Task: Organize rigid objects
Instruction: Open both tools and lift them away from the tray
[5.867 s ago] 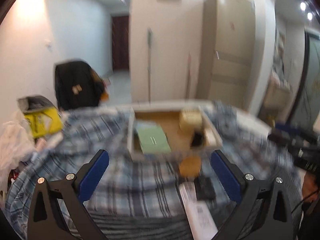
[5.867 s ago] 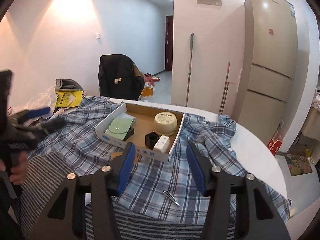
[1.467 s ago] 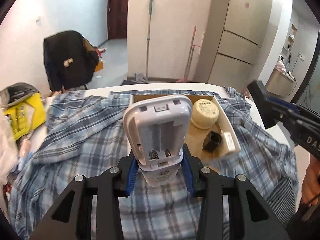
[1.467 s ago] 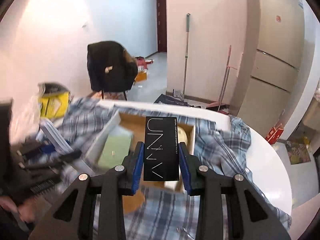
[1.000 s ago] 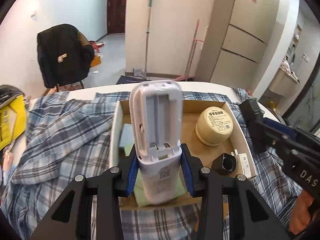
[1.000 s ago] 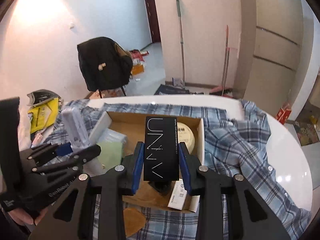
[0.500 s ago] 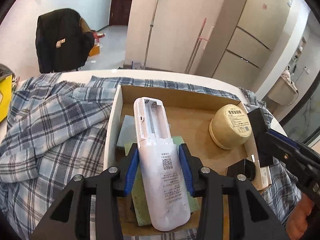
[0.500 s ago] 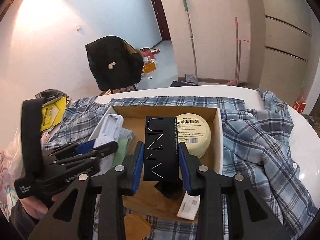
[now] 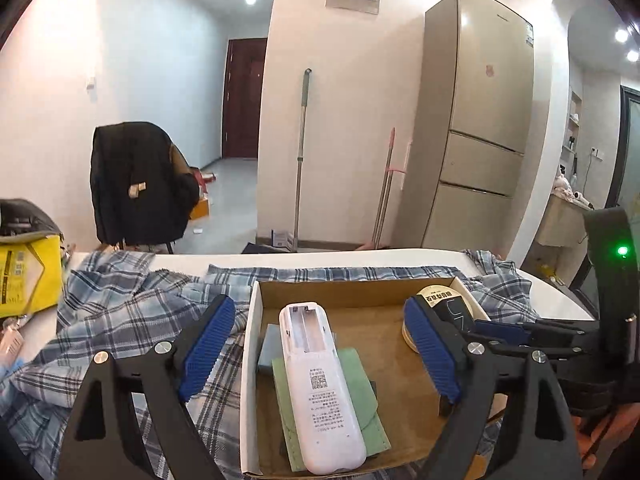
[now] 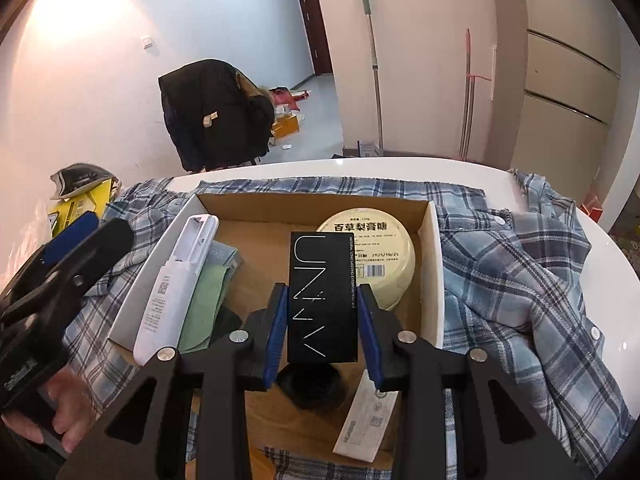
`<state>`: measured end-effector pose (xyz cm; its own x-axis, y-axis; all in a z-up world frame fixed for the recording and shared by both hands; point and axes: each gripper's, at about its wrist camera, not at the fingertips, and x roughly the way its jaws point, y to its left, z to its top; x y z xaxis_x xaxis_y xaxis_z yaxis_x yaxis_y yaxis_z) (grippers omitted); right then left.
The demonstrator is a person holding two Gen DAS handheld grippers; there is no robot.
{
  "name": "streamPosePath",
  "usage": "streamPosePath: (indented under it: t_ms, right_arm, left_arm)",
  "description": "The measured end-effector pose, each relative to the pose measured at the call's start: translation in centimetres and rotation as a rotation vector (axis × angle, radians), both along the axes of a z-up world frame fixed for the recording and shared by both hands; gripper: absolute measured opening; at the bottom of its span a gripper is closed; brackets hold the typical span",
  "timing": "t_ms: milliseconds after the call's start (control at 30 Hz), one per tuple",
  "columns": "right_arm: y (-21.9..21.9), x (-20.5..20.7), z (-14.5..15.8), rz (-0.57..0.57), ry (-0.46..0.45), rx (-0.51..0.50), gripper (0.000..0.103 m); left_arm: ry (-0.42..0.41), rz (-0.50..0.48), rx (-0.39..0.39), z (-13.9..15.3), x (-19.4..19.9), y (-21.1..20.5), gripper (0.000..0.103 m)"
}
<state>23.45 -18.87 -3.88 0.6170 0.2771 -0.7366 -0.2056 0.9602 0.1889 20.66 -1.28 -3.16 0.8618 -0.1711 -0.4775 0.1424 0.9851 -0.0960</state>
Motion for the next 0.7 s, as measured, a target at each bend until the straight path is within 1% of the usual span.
streamPosePath:
  t_ms: [100, 333, 400, 433, 500, 600, 700]
  right_arm:
    - [-0.2, 0.2, -0.2, -0.012, 0.009, -0.005, 0.033]
    - [0.3, 0.1, -0.6, 0.011, 0.009, -0.045, 0.034]
    - [0.4, 0.3, -0.9, 0.015, 0.030, -0.052, 0.043]
    - [0.3, 0.4, -1.1, 0.010, 0.040, -0.049, 0.044]
    - [0.0, 0.5, -1.1, 0.003, 0.053, -0.035, 0.052]
    - [-0.4, 0.7, -0.5, 0.021, 0.057, -0.021, 0.054]
    - [-0.7, 0.5, 0.4, 0.023, 0.043, -0.042, 0.054]
  left_arm:
    - [0.010, 0.001, 0.009, -0.1, 0.1, -0.1, 0.089]
    - [0.076, -0.004, -0.060, -0.8, 0.8, 1.1, 0.089]
    - [0.082, -0.004, -0.068, -0.9, 0.9, 1.2, 0.089]
    - [0.082, -0.004, -0.070, -0.9, 0.9, 1.2, 0.089]
    - [0.076, -0.003, -0.071, -0.8, 0.8, 1.3, 0.089]
    - [0.059, 0.008, -0.061, -0.3, 0.5, 1.2, 0.089]
    - [0.030, -0.002, -0.037, 0.8, -0.3, 1.2, 0.089]
